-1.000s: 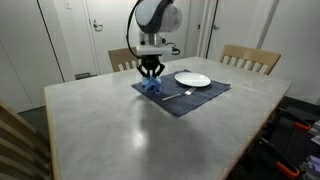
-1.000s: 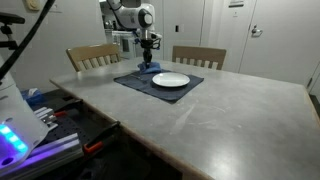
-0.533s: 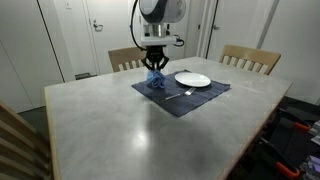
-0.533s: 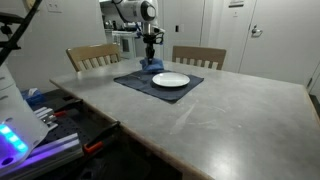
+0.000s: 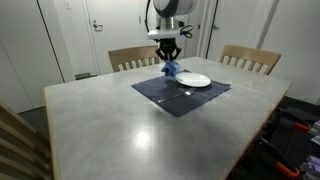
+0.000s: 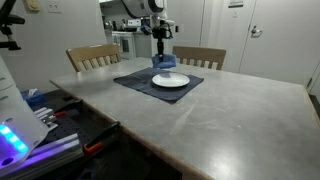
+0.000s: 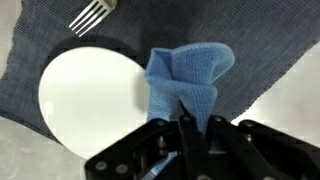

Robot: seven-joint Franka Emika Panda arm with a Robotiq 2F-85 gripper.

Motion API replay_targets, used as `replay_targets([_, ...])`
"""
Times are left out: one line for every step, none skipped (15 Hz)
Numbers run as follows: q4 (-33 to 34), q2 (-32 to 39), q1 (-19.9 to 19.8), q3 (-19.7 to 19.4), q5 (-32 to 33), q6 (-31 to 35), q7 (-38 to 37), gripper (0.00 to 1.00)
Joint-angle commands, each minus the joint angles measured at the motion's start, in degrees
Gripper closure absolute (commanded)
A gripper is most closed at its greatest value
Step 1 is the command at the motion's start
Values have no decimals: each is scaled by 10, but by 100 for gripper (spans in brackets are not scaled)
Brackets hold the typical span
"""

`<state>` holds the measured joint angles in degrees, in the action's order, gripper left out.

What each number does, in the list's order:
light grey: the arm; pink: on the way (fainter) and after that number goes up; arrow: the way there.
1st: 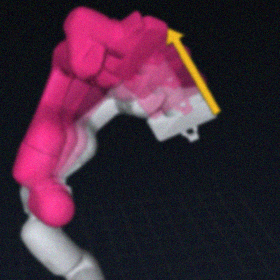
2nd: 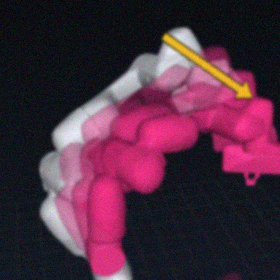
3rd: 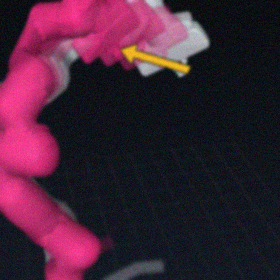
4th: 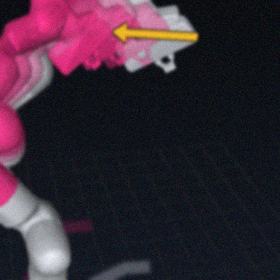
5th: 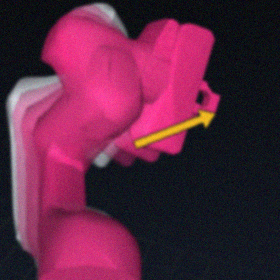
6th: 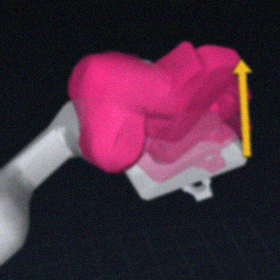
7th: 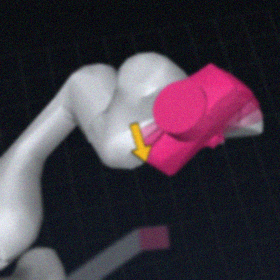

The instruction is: Pick up the blue towel from the table, wipe the white plate with it and put the towel back on the table.

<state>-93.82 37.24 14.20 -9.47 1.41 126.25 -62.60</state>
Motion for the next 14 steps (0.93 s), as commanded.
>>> replay_targets([-71, -50, 11, -29, 50, 6, -118, 97])
replay_targets([-83, -58, 10, -33, 66, 1, -145, 97])
replay_targets([-94, -67, 9, -35, 80, -5, -171, 97])
replay_targets([-105, -72, 7, -36, 93, -10, -194, 97])
replay_targets([-114, -79, 7, -37, 107, -26, -219, 97])
replay_targets([-121, -84, 2, -32, 113, -46, -231, 97])
replay_targets([-128, -91, -1, -29, 119, -65, -248, 97])
replay_targets([-135, -96, -5, -26, 122, -84, -263, 97])
replay_targets([-141, -101, -8, -22, 124, -96, -276, 97])
replay_targets([-146, -103, -11, -19, 124, -103, -289, 97])
replay_targets([-148, -103, -12, -17, 124, -109, -309, 97])
replay_targets([-151, -103, -15, -15, 122, -114, -325, 97])
replay_targets([-154, -103, -19, -12, 118, -115, -339, 97])
replay_targets([-157, -101, -23, -9, 113, -111, -351, 97])
